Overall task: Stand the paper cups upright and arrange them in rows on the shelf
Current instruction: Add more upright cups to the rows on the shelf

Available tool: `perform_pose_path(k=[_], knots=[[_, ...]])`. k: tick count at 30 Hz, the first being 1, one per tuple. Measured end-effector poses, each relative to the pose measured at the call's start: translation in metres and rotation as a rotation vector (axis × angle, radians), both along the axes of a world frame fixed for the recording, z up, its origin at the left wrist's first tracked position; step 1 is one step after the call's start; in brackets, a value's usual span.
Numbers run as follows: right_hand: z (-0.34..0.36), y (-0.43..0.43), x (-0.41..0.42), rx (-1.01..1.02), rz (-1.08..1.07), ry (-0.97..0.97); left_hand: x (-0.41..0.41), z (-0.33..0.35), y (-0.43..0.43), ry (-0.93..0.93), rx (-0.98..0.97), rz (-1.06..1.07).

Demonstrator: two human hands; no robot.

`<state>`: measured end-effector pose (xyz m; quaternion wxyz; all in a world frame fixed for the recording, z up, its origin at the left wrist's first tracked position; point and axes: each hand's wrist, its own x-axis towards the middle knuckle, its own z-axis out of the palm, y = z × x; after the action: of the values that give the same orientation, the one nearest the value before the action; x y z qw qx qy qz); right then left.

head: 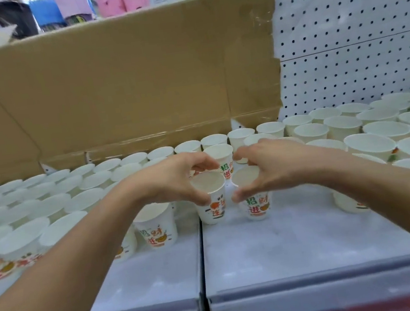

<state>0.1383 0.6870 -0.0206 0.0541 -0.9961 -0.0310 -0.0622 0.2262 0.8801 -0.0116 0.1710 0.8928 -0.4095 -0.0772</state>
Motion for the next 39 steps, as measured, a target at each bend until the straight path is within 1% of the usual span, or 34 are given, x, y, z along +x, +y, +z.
perform_pose_path(k=[3, 4, 6, 8, 13, 19, 23, 36, 39], knots=[[-0.001, -0.008, -0.003, 0.178, 0.033, 0.033, -0.003, 0.002, 0.003, -0.079, -0.029, 0.086], [-0.001, -0.012, -0.005, 0.239, 0.048, 0.053, -0.004, 0.001, 0.003, -0.151, -0.011, 0.132], [-0.003, -0.016, -0.009, 0.306, 0.067, 0.087, -0.005, -0.004, -0.001, -0.308, 0.087, 0.185], [-0.009, -0.016, -0.008, 0.341, 0.065, 0.079, -0.004, -0.011, -0.005, -0.364, 0.115, 0.188], [-0.02, -0.006, 0.004, 0.429, 0.022, -0.038, 0.009, -0.008, 0.002, -0.3, 0.042, 0.171], [-0.033, 0.005, 0.029, 0.422, -0.035, -0.129, 0.024, -0.003, 0.011, -0.313, 0.049, 0.14], [-0.037, 0.008, 0.035, 0.425, -0.067, -0.151, 0.032, -0.007, 0.012, -0.289, 0.067, 0.141], [-0.036, 0.016, 0.034, 0.393, -0.094, -0.202, 0.03, -0.006, 0.013, -0.323, 0.064, 0.124], [-0.035, 0.015, 0.028, 0.398, -0.11, -0.234, 0.02, -0.002, 0.012, -0.365, 0.051, 0.124]])
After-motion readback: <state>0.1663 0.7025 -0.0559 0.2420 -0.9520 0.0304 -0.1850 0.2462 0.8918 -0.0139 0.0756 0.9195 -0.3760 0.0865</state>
